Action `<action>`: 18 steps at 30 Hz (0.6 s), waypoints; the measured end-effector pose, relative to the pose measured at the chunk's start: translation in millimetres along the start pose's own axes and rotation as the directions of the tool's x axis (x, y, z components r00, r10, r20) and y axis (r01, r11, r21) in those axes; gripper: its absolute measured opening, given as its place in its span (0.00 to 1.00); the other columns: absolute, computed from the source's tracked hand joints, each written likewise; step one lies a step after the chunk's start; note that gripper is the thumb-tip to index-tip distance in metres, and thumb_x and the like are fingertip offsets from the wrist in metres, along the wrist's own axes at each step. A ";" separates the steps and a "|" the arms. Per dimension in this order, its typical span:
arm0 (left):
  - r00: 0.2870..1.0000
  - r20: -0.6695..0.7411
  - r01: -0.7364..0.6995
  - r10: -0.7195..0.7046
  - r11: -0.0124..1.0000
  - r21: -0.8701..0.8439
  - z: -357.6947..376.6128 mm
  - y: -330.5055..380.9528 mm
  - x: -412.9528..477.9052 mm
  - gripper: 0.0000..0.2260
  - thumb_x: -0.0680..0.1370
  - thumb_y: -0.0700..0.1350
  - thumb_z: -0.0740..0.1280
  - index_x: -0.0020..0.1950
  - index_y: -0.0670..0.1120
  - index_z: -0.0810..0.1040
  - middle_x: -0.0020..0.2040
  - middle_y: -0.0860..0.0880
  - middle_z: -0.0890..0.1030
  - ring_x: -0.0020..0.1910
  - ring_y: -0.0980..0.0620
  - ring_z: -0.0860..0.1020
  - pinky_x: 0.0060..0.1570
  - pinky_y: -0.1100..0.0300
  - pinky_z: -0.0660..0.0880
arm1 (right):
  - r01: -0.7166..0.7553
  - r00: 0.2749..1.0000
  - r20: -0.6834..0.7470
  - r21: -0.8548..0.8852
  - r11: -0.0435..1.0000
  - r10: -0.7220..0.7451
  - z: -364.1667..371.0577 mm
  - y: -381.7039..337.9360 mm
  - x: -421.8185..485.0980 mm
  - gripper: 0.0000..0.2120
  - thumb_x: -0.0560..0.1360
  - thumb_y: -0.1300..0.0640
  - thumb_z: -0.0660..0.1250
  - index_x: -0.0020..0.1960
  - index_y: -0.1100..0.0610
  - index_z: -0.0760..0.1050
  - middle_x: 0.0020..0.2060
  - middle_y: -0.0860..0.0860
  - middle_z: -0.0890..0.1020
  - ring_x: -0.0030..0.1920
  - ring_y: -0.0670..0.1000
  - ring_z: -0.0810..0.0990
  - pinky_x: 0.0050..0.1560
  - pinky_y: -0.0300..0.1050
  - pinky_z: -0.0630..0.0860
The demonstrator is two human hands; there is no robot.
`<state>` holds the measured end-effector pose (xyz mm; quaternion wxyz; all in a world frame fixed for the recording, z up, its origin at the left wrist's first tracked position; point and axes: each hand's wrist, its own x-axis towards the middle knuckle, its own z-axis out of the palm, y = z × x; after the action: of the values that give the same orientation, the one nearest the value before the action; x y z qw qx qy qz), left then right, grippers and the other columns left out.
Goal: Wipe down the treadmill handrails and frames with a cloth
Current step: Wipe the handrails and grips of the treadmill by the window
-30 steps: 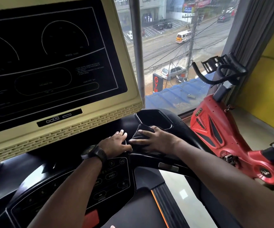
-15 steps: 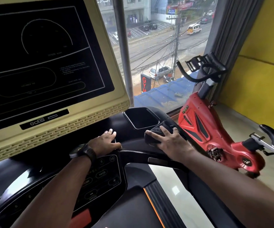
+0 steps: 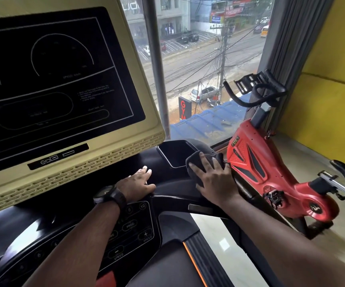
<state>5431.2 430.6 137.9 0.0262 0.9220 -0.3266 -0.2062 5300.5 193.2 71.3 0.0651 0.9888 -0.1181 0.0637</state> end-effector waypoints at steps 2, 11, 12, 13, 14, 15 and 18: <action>1.000 0.018 -0.004 0.004 1.000 -0.018 -0.7 1.0 4.5 0.30 0.82 0.52 0.58 0.81 0.46 0.51 0.82 0.46 0.46 0.80 0.53 0.47 0.78 0.53 0.50 | 0.019 1.000 -0.008 0.022 1.000 -0.019 -0.9 5.8 7.3 0.37 0.72 0.35 0.69 0.78 0.38 0.62 0.80 0.54 0.63 0.71 0.63 0.72 0.63 0.70 0.71; 0.999 0.024 -0.049 0.049 0.999 0.021 1.9 15.0 24.1 0.36 0.80 0.52 0.61 0.81 0.45 0.46 0.81 0.44 0.43 0.80 0.51 0.43 0.78 0.53 0.47 | -0.091 0.996 0.001 0.115 0.989 0.092 -5.4 -2.9 18.2 0.33 0.73 0.36 0.67 0.76 0.41 0.67 0.78 0.54 0.67 0.70 0.62 0.73 0.63 0.68 0.73; 0.998 0.026 -0.053 0.053 0.998 0.024 1.8 16.0 25.7 0.38 0.79 0.53 0.63 0.81 0.44 0.45 0.81 0.44 0.42 0.80 0.51 0.43 0.78 0.52 0.48 | -0.074 0.997 -0.003 0.135 0.988 0.075 -8.1 4.9 26.9 0.33 0.74 0.35 0.65 0.77 0.39 0.65 0.79 0.52 0.64 0.72 0.61 0.71 0.65 0.67 0.72; 0.998 0.024 -0.060 0.060 0.998 0.032 1.9 17.3 27.4 0.39 0.78 0.54 0.64 0.81 0.44 0.45 0.81 0.44 0.42 0.80 0.51 0.43 0.78 0.52 0.48 | -0.082 0.996 0.030 0.175 0.981 0.078 -13.5 12.4 38.3 0.32 0.75 0.35 0.62 0.78 0.38 0.61 0.81 0.51 0.61 0.74 0.59 0.68 0.66 0.65 0.71; 0.997 0.017 -0.071 0.070 0.997 0.042 2.4 18.8 28.4 0.40 0.77 0.54 0.64 0.81 0.44 0.45 0.81 0.44 0.42 0.80 0.51 0.43 0.78 0.51 0.48 | -0.121 0.991 0.087 0.224 0.967 0.104 -18.5 17.8 48.6 0.32 0.76 0.35 0.60 0.79 0.37 0.59 0.81 0.50 0.59 0.75 0.59 0.67 0.67 0.64 0.70; 0.997 0.011 -0.080 0.079 0.996 0.045 3.2 19.7 28.9 0.41 0.77 0.54 0.65 0.81 0.44 0.44 0.81 0.44 0.42 0.80 0.51 0.42 0.78 0.52 0.48 | -0.181 0.980 0.132 0.254 0.950 0.151 -20.8 19.6 55.1 0.32 0.77 0.35 0.59 0.79 0.37 0.57 0.81 0.50 0.58 0.75 0.59 0.66 0.67 0.63 0.71; 0.996 -0.005 -0.089 0.089 0.996 0.004 6.3 18.1 31.7 0.43 0.76 0.54 0.66 0.81 0.45 0.43 0.81 0.46 0.41 0.80 0.52 0.41 0.78 0.53 0.46 | -0.344 0.939 0.061 0.207 0.916 0.339 -12.6 -2.7 44.5 0.32 0.76 0.36 0.62 0.79 0.42 0.62 0.78 0.57 0.65 0.71 0.63 0.70 0.64 0.65 0.72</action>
<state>5440.2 397.5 124.0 0.0344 0.9071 -0.3678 -0.2019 5342.6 187.6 89.7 -0.0557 0.9549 -0.2819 0.0748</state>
